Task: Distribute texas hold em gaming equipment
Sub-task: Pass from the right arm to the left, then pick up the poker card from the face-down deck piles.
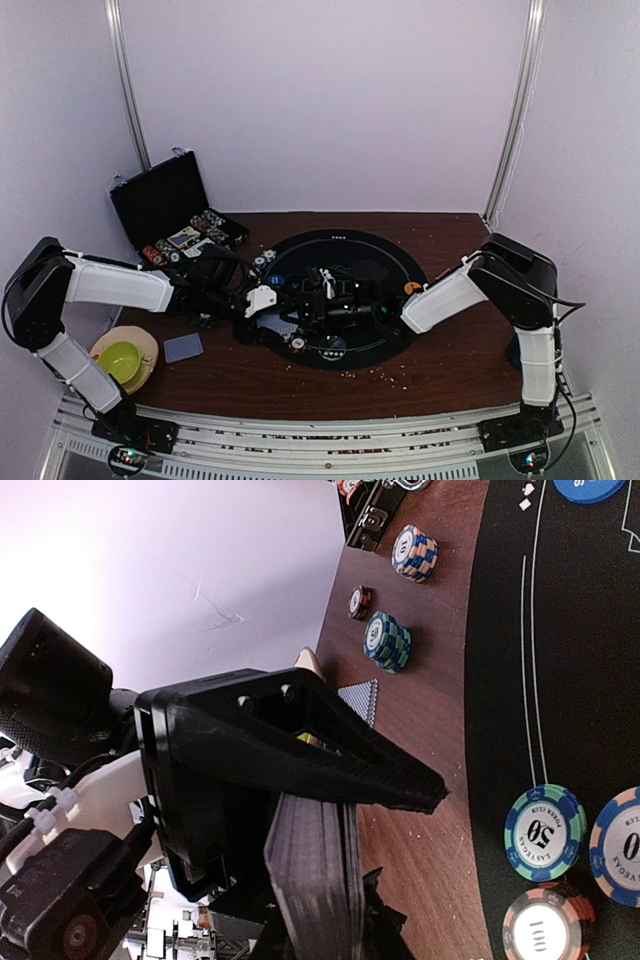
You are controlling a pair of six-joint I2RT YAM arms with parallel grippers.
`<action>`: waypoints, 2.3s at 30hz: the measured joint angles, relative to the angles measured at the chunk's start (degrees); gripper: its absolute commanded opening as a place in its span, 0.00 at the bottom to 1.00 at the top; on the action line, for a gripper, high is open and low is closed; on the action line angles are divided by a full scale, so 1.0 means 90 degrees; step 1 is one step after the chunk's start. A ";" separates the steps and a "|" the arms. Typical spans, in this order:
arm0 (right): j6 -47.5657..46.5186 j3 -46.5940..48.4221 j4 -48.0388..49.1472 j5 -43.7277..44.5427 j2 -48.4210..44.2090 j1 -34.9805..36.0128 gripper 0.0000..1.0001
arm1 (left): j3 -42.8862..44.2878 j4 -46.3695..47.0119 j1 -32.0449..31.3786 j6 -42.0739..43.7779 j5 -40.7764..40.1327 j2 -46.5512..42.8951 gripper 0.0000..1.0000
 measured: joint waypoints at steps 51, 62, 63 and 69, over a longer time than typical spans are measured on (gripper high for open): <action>-0.2098 0.0279 -0.2543 0.0665 -0.0653 -0.0148 0.24 | 0.0248 -0.0539 -0.0029 0.0117 0.0034 0.0299 0.53; -0.1855 0.0121 -0.2246 0.0325 -0.0682 -0.0226 0.22 | 0.0253 -0.0571 -0.0027 0.0117 0.0041 0.0313 0.53; -0.1829 0.0107 -0.2222 0.0304 -0.0682 -0.0228 0.23 | 0.0255 -0.0573 -0.0027 0.0119 0.0044 0.0313 0.53; -0.1756 0.0027 -0.2140 0.0250 -0.0690 -0.0236 0.24 | 0.0262 -0.0605 -0.0027 0.0119 0.0044 0.0316 0.53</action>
